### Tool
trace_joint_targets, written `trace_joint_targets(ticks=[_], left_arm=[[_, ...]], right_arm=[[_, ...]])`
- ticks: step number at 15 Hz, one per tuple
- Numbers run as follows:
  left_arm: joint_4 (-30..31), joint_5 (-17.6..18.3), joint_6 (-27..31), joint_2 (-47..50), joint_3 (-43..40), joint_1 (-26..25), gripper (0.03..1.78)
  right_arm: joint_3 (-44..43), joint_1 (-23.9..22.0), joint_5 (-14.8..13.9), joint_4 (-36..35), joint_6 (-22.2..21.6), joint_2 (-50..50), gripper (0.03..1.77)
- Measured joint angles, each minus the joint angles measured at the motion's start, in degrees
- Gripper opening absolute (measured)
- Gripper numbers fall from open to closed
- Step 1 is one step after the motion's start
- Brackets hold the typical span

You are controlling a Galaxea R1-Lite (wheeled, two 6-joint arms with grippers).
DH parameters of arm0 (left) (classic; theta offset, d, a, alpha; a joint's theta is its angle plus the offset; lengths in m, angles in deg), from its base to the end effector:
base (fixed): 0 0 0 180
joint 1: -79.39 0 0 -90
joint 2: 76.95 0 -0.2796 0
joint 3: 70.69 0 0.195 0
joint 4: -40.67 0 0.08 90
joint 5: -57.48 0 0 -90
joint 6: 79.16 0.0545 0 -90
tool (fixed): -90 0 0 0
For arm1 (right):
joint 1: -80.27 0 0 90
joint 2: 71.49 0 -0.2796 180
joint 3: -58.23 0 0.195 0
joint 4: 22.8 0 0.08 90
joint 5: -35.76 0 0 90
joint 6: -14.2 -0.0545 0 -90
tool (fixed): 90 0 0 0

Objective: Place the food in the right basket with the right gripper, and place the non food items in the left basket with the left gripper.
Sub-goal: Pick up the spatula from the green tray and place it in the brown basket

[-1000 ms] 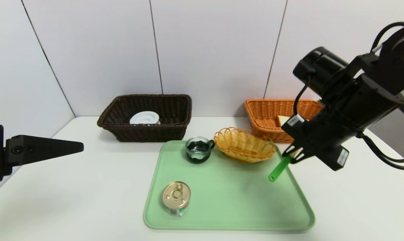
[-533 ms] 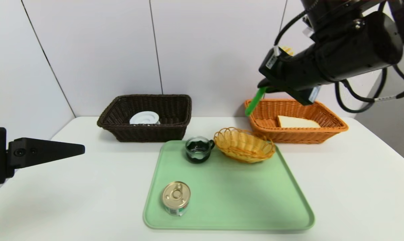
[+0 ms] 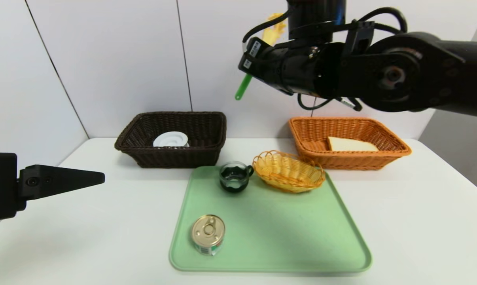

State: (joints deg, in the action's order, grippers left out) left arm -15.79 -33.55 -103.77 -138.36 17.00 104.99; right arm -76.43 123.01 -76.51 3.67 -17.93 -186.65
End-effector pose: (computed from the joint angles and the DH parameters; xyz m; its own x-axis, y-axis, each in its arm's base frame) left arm 0.1423 -0.0671 0.2642 0.7872 -0.3572 -0.5026 0.1912 0.9163 -0.3518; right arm 0.3314 0.2781 0.3023 0.9318 0.3451 -0.1123 -0.2505 0.8356 0.4890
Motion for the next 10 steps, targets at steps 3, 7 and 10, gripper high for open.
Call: trace_joint_targets(ticks=[3, 7, 10], left_arm=[[0.04, -0.06, 0.3, 0.4, -0.5, -0.11, 1.69], [-0.05, -0.09, 0.61, 1.16, -0.43, -0.85, 1.69], [-0.16, -0.09, 0.66, 2.06, -1.17, -0.96, 1.69]], right_arm=[[0.0, 0.78, 1.68, -13.67, 7.67, -5.11, 0.15], [0.0, 1.06, 5.05, -24.14, 9.9, -12.25, 0.15], [0.39, 1.19, 5.5, -27.09, 10.17, -16.74, 0.15]])
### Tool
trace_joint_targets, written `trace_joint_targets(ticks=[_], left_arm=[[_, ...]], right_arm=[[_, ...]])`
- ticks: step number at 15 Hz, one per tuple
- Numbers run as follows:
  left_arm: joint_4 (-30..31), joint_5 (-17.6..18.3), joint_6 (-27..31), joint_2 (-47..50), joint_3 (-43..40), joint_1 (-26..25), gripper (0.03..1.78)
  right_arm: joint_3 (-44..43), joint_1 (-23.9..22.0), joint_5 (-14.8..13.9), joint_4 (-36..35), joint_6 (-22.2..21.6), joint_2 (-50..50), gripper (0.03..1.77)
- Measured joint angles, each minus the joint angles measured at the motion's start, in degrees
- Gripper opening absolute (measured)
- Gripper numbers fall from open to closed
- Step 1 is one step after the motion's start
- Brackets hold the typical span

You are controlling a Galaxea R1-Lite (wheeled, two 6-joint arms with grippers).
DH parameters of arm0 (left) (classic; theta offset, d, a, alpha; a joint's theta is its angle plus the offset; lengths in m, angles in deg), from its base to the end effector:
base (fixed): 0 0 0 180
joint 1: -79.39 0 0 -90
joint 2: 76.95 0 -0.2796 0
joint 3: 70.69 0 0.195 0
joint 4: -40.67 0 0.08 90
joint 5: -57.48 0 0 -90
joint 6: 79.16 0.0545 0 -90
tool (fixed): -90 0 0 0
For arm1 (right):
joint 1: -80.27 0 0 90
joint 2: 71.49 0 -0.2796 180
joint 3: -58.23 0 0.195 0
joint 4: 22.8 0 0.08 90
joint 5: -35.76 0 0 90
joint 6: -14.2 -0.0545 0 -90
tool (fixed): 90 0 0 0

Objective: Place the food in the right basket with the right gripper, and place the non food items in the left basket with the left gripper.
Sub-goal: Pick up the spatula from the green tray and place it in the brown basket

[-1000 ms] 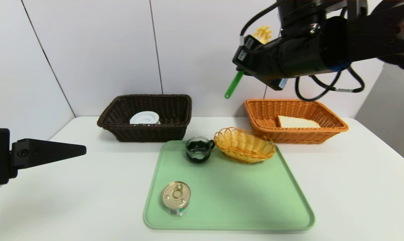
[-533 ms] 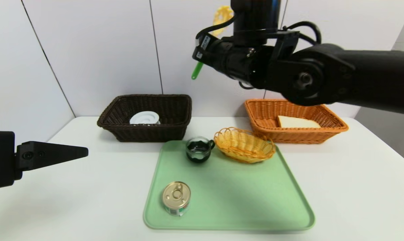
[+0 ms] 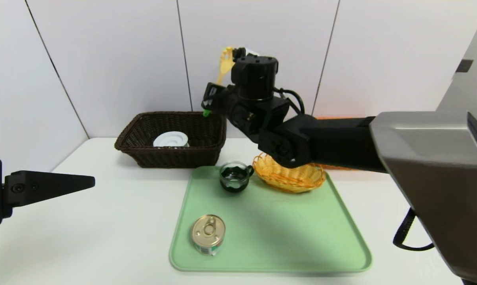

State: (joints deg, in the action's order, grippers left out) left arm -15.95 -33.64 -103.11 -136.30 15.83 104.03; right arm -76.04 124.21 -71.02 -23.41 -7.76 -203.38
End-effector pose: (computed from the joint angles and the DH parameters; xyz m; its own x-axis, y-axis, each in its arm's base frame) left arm 0.1350 -0.0608 0.2635 0.7995 -0.3452 -0.4916 0.1854 0.9202 -0.3447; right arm 0.3807 0.3450 0.2231 0.8888 0.4556 0.0499 -0.4377 0.8114 0.3874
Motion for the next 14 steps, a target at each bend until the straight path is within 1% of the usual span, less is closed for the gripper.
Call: trace_joint_targets(ticks=[4, 7, 14], left_arm=[[-0.3, 0.05, 0.0, 0.59, -0.63, -0.24, 1.69], [-0.04, 0.09, 0.04, 1.27, -1.67, -0.72, 1.69], [0.17, 0.27, 0.21, 1.79, -2.3, -0.83, 1.69]], right_arm=[[0.15, 0.35, 0.68, -0.41, 0.17, -4.17, 0.15], [0.09, 0.22, 0.93, -2.23, 0.17, -6.39, 0.15], [-0.22, 0.13, 1.12, -3.36, 0.15, -8.27, 0.15]])
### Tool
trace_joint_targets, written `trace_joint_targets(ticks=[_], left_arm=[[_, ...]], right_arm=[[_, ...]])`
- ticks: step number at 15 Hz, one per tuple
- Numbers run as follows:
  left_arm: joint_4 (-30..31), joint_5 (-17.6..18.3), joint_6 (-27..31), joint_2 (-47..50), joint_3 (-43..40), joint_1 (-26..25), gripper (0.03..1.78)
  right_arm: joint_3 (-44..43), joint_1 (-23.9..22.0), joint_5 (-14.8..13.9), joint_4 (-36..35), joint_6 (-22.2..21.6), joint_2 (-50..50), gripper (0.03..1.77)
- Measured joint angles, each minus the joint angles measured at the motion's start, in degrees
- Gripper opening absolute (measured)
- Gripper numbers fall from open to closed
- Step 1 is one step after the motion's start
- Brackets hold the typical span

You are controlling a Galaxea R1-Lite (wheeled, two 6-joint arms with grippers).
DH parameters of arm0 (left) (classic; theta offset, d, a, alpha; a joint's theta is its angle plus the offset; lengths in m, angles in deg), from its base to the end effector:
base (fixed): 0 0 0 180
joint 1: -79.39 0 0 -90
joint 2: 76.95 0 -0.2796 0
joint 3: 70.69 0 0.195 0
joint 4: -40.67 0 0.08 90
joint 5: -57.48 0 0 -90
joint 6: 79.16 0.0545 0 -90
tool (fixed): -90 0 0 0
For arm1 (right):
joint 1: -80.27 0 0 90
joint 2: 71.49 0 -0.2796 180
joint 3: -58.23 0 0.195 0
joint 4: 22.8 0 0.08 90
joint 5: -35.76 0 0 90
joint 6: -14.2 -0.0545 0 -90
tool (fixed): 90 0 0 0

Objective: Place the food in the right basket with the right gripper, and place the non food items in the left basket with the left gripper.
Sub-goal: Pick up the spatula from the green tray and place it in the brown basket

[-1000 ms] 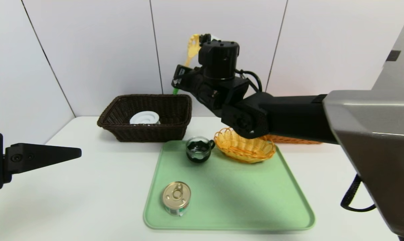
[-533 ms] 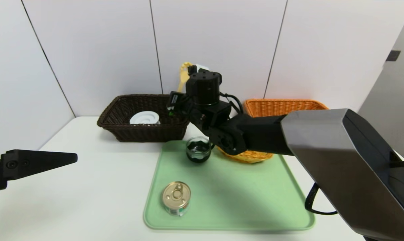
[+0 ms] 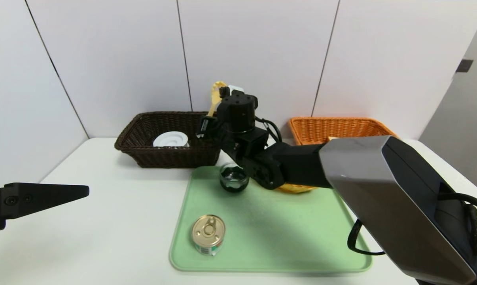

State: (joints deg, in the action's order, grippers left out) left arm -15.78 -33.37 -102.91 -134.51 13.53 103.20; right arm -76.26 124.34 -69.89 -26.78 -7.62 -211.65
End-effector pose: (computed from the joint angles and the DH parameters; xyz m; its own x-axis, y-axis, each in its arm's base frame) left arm 0.1293 -0.0562 0.2566 0.7999 -0.3367 -0.4968 0.1756 0.9229 -0.3428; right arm 0.3990 0.3658 0.1560 0.8792 0.4756 -0.0284 -0.4340 0.8240 0.3641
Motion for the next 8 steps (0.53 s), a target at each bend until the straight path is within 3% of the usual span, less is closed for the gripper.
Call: trace_joint_targets(ticks=[6, 8], left_arm=[[0.05, 0.0, 0.79, -0.11, 0.0, 0.0, 1.69], [0.02, 0.0, 1.06, -0.11, -0.01, 0.0, 1.69]], right_arm=[[-0.11, -0.22, 0.0, 0.17, 2.83, -1.55, 0.18], [-0.11, -0.17, 0.02, -0.05, 3.72, -1.72, 0.52]])
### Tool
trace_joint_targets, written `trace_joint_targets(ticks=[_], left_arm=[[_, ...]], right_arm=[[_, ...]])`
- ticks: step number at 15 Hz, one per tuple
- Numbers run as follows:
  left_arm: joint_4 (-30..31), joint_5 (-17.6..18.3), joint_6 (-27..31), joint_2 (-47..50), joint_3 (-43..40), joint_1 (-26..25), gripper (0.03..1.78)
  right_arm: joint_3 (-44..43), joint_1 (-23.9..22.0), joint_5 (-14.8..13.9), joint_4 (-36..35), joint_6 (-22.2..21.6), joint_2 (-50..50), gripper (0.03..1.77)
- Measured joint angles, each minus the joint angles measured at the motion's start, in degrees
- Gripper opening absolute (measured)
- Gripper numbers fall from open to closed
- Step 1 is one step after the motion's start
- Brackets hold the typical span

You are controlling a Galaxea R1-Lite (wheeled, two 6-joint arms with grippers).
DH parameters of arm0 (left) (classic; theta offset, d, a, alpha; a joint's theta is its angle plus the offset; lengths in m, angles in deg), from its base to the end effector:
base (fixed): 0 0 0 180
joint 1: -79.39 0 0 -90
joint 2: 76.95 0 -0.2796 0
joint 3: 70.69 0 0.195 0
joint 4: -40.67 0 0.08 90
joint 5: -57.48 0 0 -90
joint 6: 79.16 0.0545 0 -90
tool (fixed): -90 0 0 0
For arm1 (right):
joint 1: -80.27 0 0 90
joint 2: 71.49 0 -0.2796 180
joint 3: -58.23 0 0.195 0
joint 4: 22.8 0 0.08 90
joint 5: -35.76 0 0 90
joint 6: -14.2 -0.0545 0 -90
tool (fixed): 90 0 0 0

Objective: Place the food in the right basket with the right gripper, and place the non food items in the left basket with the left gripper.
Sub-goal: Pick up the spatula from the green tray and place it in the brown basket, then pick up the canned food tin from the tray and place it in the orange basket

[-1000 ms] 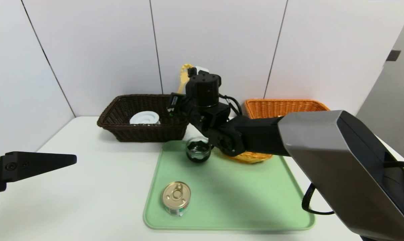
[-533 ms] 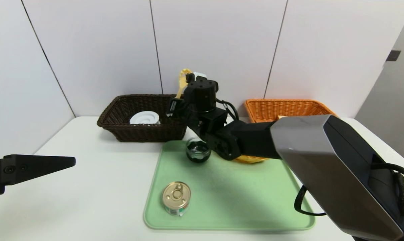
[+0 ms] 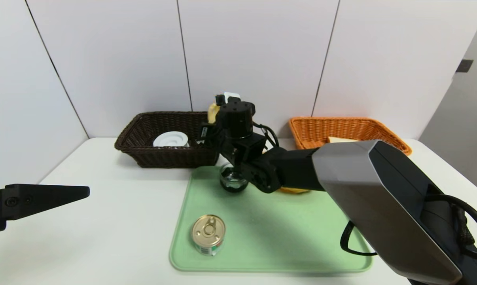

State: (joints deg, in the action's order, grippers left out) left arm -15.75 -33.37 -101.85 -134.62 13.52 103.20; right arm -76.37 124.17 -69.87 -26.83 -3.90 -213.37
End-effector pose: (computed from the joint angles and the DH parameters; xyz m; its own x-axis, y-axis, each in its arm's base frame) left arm 0.1298 -0.0564 0.2564 0.7992 -0.3364 -0.4981 0.1857 0.9264 -0.3276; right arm 0.4034 0.3678 0.1404 0.8796 0.4726 -0.0546 -0.4378 0.8491 0.2957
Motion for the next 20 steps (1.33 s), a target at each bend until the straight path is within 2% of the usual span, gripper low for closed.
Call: trace_joint_targets(ticks=[3, 6, 9, 12, 14, 16, 18, 20], left_arm=[[0.0, 0.0, 0.0, 0.0, 0.01, 0.0, 1.69], [0.07, 0.09, 0.23, -0.05, 0.39, 0.04, 1.69], [1.71, 0.15, 2.77, -0.66, 1.11, 0.09, 1.69], [3.25, 0.39, 3.97, -2.54, 3.23, 0.24, 1.69], [3.24, 0.45, 4.0, -4.44, 4.56, 1.63, 1.69], [2.97, 0.45, 3.84, -6.84, 5.39, 4.35, 1.69], [2.94, 0.44, 3.67, -9.31, 5.71, 6.86, 1.69], [3.24, 0.52, 3.58, -11.19, 5.66, 8.83, 1.69]], right_arm=[[0.0, -0.11, -0.05, -1.69, -0.05, 0.0, 0.92], [0.0, -0.27, -0.1, -3.67, 0.09, 0.5, 1.16], [0.0, -0.24, 0.06, -0.72, -0.15, 4.33, 1.34], [0.02, -0.11, 0.83, 10.0, -1.24, 12.08, 1.46], [0.02, 0.01, 2.96, 21.1, -3.58, 18.81, 1.51], [0.02, -0.07, 6.45, 34.66, -6.7, 26.14, 1.56], [0.05, -0.22, 9.41, 49.08, -14.64, 32.83, 1.59], [0.57, -0.73, 10.59, 56.78, -24.83, 37.83, 1.62]])
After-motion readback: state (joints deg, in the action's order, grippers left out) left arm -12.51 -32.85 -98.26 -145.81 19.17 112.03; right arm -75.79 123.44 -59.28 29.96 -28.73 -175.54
